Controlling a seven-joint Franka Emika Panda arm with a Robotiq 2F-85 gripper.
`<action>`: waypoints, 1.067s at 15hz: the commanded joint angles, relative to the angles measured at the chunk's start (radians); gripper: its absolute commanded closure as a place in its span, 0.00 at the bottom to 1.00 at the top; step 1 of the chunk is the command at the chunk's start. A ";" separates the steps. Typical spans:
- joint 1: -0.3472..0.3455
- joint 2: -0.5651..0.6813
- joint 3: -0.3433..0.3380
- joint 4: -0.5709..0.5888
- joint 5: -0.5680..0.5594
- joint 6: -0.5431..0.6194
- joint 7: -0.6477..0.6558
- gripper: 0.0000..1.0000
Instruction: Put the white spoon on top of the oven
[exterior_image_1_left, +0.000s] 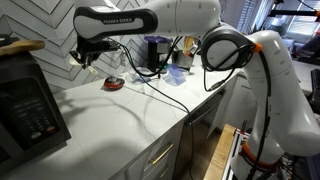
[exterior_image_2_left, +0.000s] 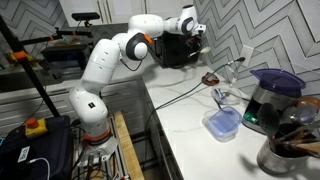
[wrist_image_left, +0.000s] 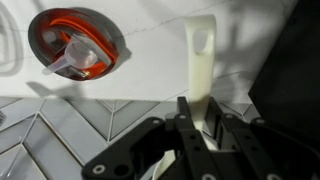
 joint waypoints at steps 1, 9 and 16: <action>0.004 -0.014 0.000 -0.018 0.000 0.001 0.010 0.78; 0.005 -0.048 -0.041 -0.054 -0.032 0.015 0.058 0.95; 0.032 -0.201 -0.057 -0.035 -0.050 -0.003 0.047 0.95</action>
